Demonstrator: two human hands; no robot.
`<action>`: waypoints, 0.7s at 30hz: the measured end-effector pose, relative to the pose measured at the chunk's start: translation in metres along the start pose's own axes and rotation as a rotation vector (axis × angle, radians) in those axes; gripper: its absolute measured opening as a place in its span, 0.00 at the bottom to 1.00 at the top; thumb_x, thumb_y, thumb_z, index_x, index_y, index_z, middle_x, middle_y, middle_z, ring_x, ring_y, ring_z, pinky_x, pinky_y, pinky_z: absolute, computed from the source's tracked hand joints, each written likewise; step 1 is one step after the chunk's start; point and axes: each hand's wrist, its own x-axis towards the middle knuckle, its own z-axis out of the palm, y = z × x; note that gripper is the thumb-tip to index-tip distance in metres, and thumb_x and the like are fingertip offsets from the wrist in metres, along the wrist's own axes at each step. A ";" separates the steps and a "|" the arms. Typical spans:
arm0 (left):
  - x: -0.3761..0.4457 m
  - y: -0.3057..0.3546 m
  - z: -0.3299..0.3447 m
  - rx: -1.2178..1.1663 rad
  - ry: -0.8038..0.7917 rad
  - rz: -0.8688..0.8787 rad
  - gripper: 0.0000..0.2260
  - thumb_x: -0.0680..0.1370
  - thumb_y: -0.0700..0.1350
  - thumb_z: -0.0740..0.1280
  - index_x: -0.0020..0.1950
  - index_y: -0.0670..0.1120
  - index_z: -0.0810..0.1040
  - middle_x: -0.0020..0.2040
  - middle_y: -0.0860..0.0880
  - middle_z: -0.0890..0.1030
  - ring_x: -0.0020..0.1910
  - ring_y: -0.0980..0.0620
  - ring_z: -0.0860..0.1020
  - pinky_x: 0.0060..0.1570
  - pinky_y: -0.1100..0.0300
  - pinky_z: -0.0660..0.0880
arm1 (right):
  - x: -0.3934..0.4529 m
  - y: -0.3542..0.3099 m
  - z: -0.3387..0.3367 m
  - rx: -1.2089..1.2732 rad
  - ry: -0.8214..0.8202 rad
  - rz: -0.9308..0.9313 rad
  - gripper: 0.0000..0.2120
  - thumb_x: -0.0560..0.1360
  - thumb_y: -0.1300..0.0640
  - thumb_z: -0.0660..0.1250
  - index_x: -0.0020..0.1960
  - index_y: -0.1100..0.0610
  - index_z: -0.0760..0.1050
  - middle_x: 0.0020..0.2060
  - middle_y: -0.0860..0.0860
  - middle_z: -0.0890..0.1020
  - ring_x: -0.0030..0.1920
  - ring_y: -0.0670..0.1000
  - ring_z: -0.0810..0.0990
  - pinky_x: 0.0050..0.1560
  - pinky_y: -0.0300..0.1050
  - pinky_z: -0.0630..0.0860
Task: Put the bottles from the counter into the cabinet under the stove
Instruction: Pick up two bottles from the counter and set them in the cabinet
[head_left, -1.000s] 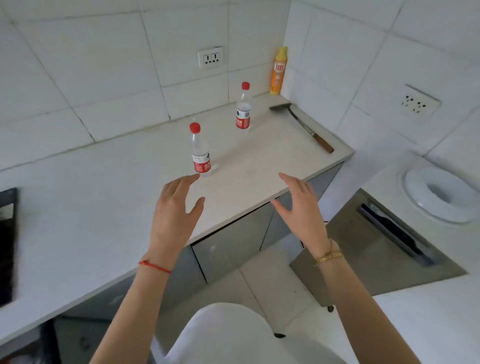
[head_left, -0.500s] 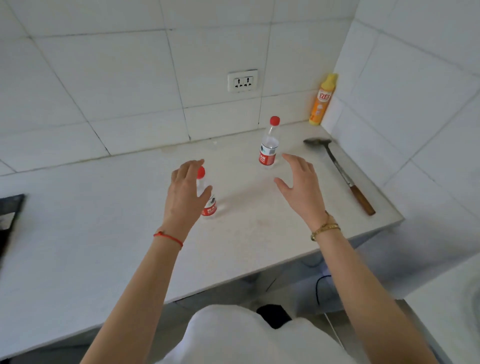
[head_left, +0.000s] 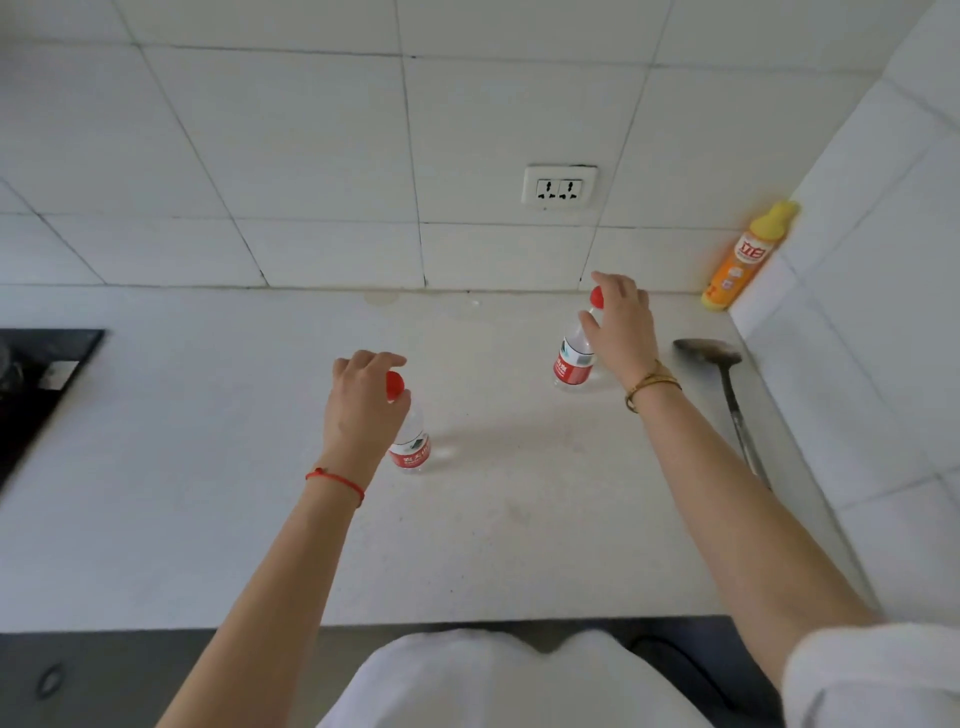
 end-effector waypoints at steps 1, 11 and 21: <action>0.000 -0.002 0.000 -0.004 -0.004 -0.016 0.16 0.74 0.38 0.69 0.61 0.45 0.79 0.58 0.44 0.78 0.60 0.42 0.71 0.48 0.58 0.69 | 0.006 0.001 0.003 -0.010 -0.024 0.013 0.24 0.76 0.58 0.65 0.71 0.58 0.67 0.66 0.59 0.70 0.62 0.63 0.69 0.60 0.56 0.70; -0.002 -0.005 -0.006 0.001 -0.018 0.003 0.13 0.70 0.36 0.72 0.54 0.44 0.81 0.50 0.45 0.81 0.48 0.44 0.78 0.44 0.59 0.71 | 0.008 -0.002 0.011 -0.071 -0.001 -0.044 0.08 0.74 0.67 0.62 0.53 0.64 0.71 0.51 0.62 0.75 0.50 0.64 0.71 0.53 0.50 0.65; -0.058 -0.010 -0.027 -0.115 0.124 -0.043 0.14 0.67 0.34 0.72 0.50 0.44 0.82 0.45 0.47 0.81 0.40 0.49 0.78 0.41 0.62 0.73 | -0.061 -0.053 -0.001 0.171 0.071 -0.276 0.10 0.71 0.68 0.64 0.52 0.60 0.73 0.48 0.56 0.77 0.48 0.59 0.70 0.48 0.46 0.68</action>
